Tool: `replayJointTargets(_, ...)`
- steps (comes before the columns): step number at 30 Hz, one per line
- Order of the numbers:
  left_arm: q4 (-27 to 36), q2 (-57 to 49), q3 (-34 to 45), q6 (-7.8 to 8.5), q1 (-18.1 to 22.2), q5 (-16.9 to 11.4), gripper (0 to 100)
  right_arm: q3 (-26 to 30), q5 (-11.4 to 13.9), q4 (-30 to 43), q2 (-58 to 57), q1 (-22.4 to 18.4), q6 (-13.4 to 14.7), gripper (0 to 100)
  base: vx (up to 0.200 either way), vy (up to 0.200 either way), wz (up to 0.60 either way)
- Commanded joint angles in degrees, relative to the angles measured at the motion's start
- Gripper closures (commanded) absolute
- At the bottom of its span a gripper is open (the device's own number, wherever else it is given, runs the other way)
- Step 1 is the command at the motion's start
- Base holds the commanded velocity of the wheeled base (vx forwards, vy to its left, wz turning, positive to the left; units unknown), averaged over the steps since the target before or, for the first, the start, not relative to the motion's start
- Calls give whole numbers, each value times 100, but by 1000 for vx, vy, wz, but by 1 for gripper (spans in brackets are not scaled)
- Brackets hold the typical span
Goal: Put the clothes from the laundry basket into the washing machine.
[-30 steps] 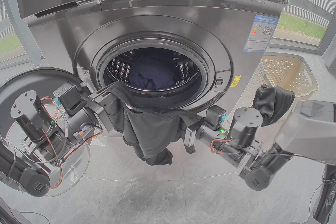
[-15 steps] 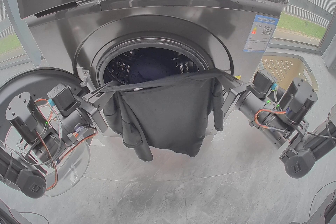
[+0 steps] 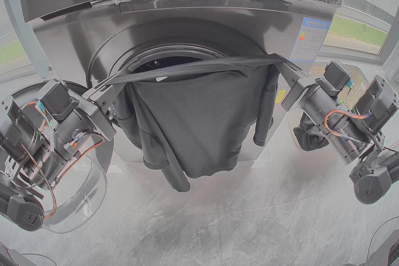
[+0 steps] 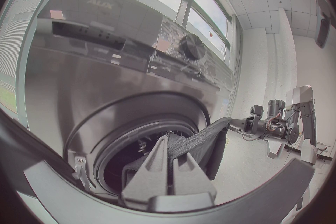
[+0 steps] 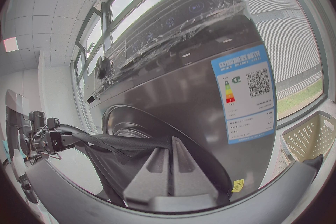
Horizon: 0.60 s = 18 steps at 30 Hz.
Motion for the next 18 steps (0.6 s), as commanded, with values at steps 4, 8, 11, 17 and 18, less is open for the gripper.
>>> replayJointTargets(4, 23, -166, -141, -2, -11, 12, 100, 11, -4, -2, -138, 18, -1, 100, 0, 0, 0)
replayJointTargets(8, 32, -166, -141, -2, -72, 12, 100, 2, -4, -2, -138, 53, -1, 100, 0, 0, 0)
replayJointTargets(11, 32, -158, -114, -2, -143, 12, 100, 11, -4, -2, -146, 53, -1, 100, 0, 0, 0)
replayJointTargets(17, 103, -149, -97, -2, -301, 12, 100, 37, -4, -2, -138, 71, -1, 100, 0, 0, 0)
replayJointTargets(18, 173, -122, -114, -2, -450, 29, 100, 55, -4, -2, -138, 71, 8, 100, 0, 0, 0)
